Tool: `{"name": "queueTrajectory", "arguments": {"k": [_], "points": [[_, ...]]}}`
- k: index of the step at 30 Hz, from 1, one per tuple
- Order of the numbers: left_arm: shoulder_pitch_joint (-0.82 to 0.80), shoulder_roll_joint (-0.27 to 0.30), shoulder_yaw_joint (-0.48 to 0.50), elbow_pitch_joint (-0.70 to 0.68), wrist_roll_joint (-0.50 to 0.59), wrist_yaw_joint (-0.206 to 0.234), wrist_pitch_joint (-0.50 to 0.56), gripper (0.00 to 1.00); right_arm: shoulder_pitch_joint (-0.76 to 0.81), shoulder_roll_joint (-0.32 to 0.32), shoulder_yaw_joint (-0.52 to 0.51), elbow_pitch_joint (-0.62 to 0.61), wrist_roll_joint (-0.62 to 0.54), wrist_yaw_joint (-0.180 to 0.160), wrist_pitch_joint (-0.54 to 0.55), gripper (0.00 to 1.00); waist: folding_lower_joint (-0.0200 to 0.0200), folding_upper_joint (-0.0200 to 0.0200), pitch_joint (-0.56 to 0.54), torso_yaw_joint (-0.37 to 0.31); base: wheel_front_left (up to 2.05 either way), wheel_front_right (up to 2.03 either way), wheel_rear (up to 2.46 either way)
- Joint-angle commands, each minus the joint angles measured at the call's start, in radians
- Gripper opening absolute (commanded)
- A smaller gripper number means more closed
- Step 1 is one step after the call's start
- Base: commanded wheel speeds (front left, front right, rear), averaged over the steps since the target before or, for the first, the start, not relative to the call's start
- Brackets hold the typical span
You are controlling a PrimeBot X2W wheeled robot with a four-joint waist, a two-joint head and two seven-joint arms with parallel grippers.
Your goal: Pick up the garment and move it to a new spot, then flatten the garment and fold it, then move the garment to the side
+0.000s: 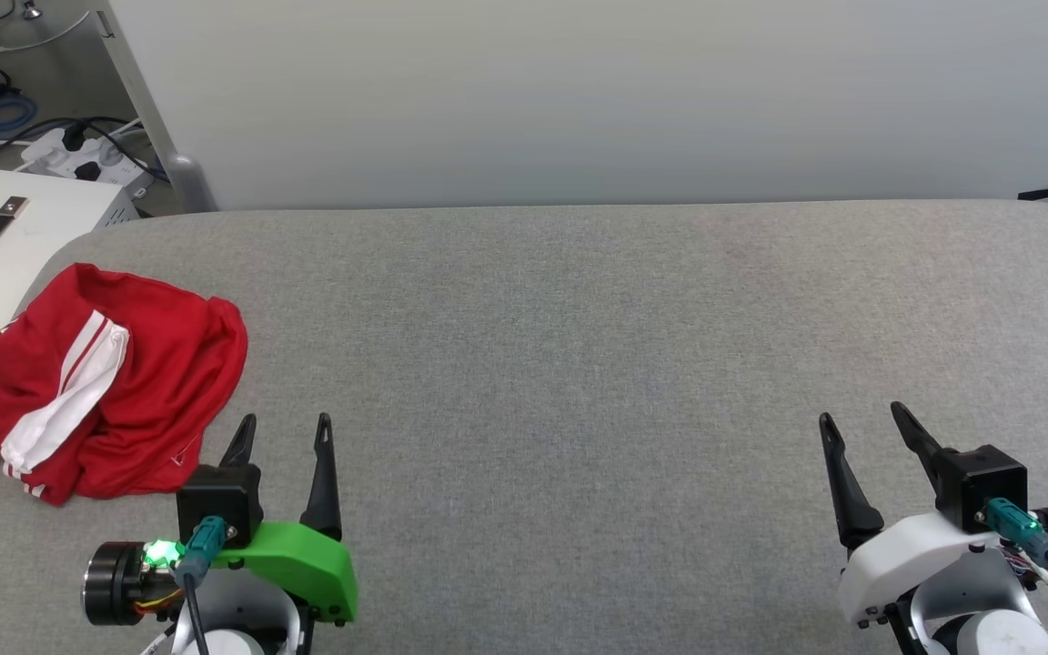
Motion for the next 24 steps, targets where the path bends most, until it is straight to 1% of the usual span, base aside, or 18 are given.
{"name": "queueTrajectory", "arguments": {"k": [1, 24], "points": [[0.001, 0.0, 0.0, 0.004, -0.01, -0.001, -0.007, 1.0, 0.001, 0.0, -0.002, 0.003, 0.008, 0.0, -0.006, 1.0, 0.0, 0.0, 0.0, 0.0, 0.0, 0.0, 0.0], [0.004, -0.001, 0.0, 0.039, -0.077, -0.017, -0.059, 1.0, 0.003, 0.0, -0.016, 0.019, 0.068, 0.0, -0.057, 1.0, 0.0, 0.0, 0.004, -0.003, 0.0, 0.0, 0.0]]}}
